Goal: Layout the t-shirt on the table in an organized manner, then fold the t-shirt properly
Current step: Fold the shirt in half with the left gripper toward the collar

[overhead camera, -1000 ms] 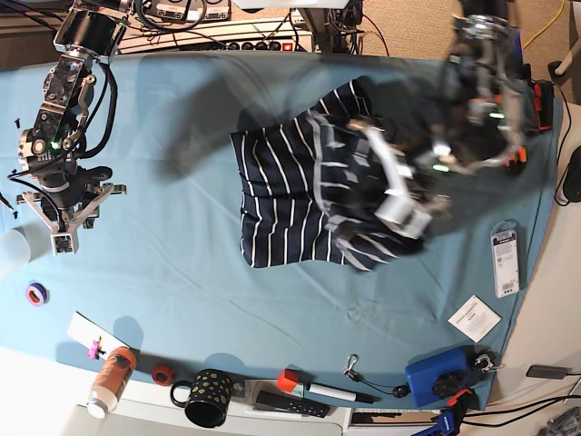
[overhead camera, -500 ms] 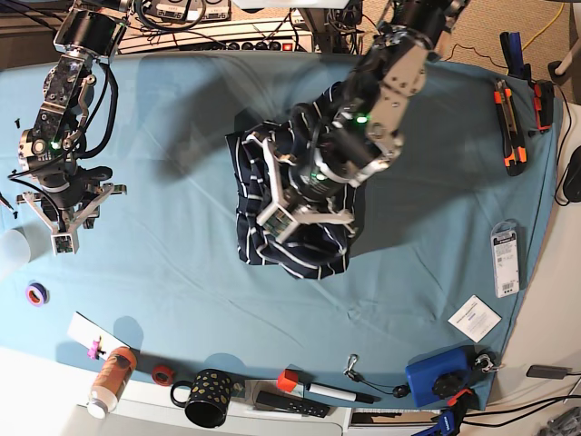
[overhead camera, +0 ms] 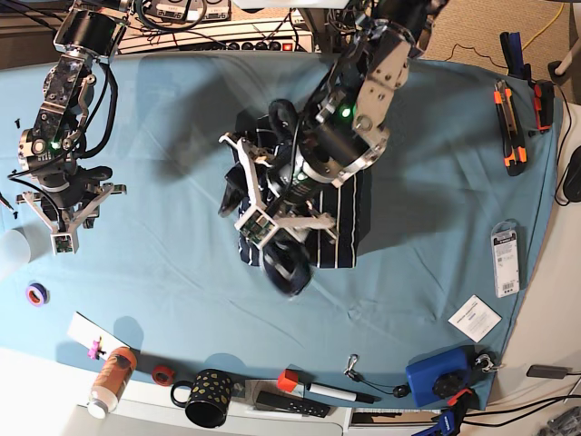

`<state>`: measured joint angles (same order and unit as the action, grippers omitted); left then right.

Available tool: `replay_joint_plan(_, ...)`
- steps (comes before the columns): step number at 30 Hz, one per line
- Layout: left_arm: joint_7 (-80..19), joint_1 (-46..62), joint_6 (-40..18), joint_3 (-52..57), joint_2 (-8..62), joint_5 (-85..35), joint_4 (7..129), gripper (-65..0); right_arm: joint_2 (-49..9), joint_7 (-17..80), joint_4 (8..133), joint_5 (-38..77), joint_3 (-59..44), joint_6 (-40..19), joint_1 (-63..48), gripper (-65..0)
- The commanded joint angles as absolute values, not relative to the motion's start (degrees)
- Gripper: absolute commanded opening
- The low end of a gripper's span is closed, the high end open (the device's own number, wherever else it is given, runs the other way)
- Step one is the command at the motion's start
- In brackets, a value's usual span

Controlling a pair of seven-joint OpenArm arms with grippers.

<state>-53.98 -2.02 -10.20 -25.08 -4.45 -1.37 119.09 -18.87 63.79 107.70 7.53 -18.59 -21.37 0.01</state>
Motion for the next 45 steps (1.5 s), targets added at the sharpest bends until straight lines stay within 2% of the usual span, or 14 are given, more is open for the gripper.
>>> replay_joint_plan(1,-52.71,-2.98,-9.45,-24.97,-4.91,0.36,122.43,-33.0,-19.84,62.50,108.75,7.70,-18.85,-21.10,0.93,-49.5)
replay_joint_plan(6,-53.08,-0.64,3.68,-24.95,-4.62,15.09,128.07,-33.0,-19.84,62.57,108.75,7.70,-18.85,-21.10,0.91,-49.5)
replay_joint_plan(14,-53.01,3.14,5.21,-24.95,-0.14,17.39,117.86,-33.0,-19.81,62.50,108.75,7.73,-18.85,-21.10,0.93,-49.5)
replay_joint_plan(18,-52.66,2.96,11.94,-24.93,1.02,24.21,117.27,-33.0,-19.84,62.52,108.75,7.70,-18.85,-21.10,0.93,-49.5)
replay_joint_plan(20,-52.64,2.59,13.17,-24.93,0.99,29.41,117.27,-33.0,-19.84,62.54,108.75,7.70,-18.85,-21.10,0.91,-49.5)
replay_joint_plan(23,-53.84,2.35,12.21,-24.84,1.02,30.30,117.23,-33.0,-19.84,62.50,108.75,7.70,-18.85,-21.10,0.75,-49.5)
replay_joint_plan(25,-56.66,2.55,9.76,-24.84,0.99,26.96,117.19,-33.0,-19.84,62.46,108.75,7.70,-18.85,-21.10,0.78,-49.5)
replay_joint_plan(32,-58.74,5.91,8.21,-24.84,0.97,20.05,117.21,-33.0,-19.84,61.67,108.75,7.73,-18.85,-21.10,0.78,-49.5)
replay_joint_plan(38,-57.30,8.67,-3.49,-24.99,0.95,-2.35,117.21,-33.0,-19.84,61.45,108.75,7.73,-18.85,-21.10,0.78,-49.5)
replay_joint_plan(40,-55.31,9.28,-4.60,-24.99,0.95,-7.33,117.21,-33.0,-19.84,61.19,108.75,7.75,-18.85,-21.10,0.78,-49.5)
replay_joint_plan(45,-52.45,9.34,-4.60,-24.99,0.93,-8.19,117.21,-33.1,-19.84,60.99,108.75,7.77,-18.85,-21.10,0.78,-49.5)
